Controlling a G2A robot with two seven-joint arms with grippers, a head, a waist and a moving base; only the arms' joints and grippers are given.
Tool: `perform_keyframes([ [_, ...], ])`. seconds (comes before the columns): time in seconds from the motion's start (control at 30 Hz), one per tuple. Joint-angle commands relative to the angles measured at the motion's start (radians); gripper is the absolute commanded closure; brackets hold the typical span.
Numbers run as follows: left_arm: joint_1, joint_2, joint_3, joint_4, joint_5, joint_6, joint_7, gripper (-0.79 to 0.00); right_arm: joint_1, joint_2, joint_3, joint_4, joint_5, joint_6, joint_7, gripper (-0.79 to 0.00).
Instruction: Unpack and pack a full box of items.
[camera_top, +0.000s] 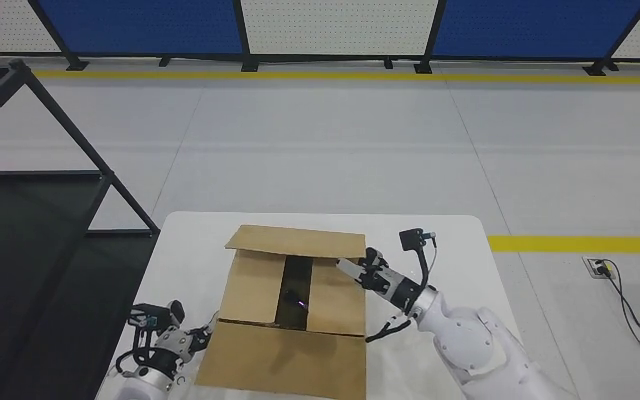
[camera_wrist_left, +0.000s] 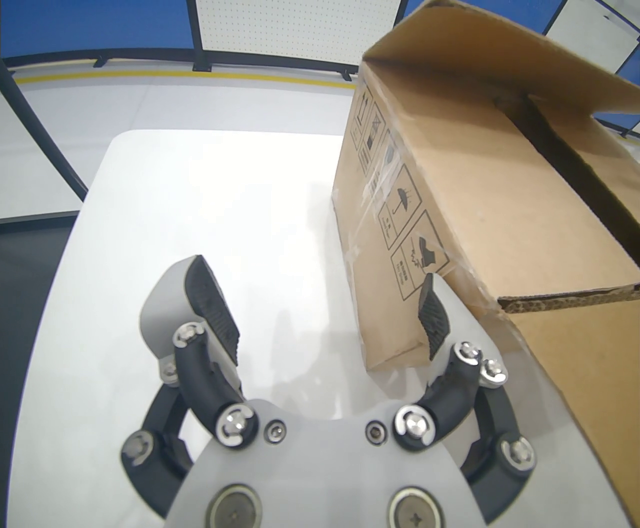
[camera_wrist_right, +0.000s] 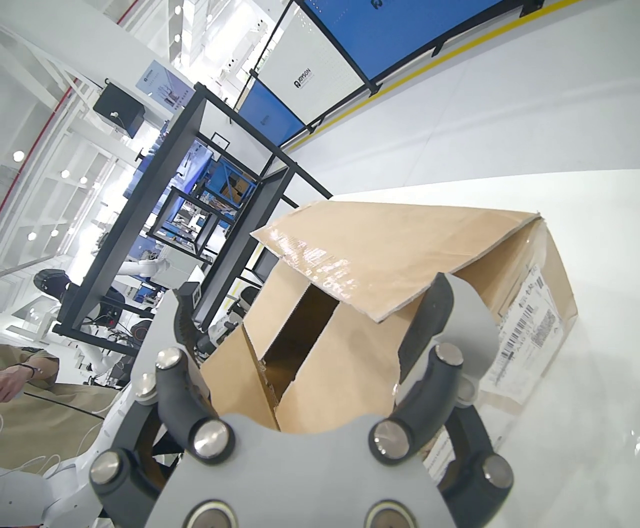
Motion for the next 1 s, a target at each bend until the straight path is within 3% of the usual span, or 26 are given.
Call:
perform_keyframes([
  [0.0,0.002,0.000,0.001,0.000,-0.001,0.000,0.000,-0.785,0.003,-0.002,-0.002,-0.013,-0.026,0.018,-0.011,-0.785],
  [0.17,0.002,0.002,-0.001,-0.003,-0.012,-0.011,-0.003,-0.785,-0.003,-0.002,0.002,-0.056,-0.077,0.086,0.009,-0.785],
  [0.4,-0.004,0.003,0.000,-0.002,-0.018,-0.012,-0.010,-0.785,0.001,-0.007,0.004,-0.059,-0.063,0.071,0.023,-0.785],
  [0.77,0.011,0.006,-0.027,0.000,-0.059,-0.007,0.006,-0.785,0.193,-0.058,-0.083,0.118,-0.073,0.146,-0.075,-0.785],
  [0.97,0.012,0.007,-0.039,0.004,-0.086,-0.003,0.004,-0.785,0.193,-0.058,-0.083,0.118,-0.073,0.146,-0.075,-0.785],
])
